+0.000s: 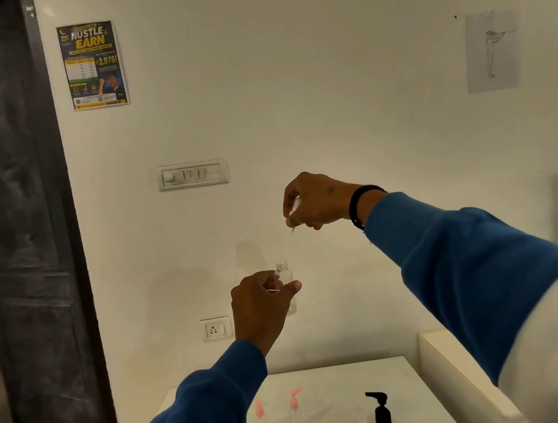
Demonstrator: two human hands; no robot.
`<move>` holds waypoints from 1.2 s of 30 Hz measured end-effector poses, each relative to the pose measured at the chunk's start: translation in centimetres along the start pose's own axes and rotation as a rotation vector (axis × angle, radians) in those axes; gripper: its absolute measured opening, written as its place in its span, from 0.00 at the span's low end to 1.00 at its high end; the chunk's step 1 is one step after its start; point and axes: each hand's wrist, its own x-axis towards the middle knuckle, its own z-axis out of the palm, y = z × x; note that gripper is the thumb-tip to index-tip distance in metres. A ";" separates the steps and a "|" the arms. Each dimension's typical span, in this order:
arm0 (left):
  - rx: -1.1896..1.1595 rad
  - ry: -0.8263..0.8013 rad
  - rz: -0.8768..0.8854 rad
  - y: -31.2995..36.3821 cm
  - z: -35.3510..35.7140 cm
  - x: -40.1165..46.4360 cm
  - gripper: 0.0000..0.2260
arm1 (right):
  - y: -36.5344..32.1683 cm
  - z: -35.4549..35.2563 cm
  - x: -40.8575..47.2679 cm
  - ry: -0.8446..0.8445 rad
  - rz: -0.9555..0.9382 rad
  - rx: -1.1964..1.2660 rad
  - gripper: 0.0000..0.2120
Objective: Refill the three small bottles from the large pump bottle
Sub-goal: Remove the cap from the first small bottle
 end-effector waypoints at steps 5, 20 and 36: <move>-0.022 0.012 0.011 0.1 -0.1 0.1 0.13 | 1.3 -2.0 -0.6 0.068 0.012 0.130 0.04; -0.095 -0.007 0.017 -1.4 0.8 -2.2 0.12 | 6.9 6.4 -6.5 0.443 0.211 0.419 0.11; -0.131 -0.171 -0.204 -15.7 6.2 -14.7 0.14 | 11.8 32.1 -14.8 0.275 0.581 0.558 0.12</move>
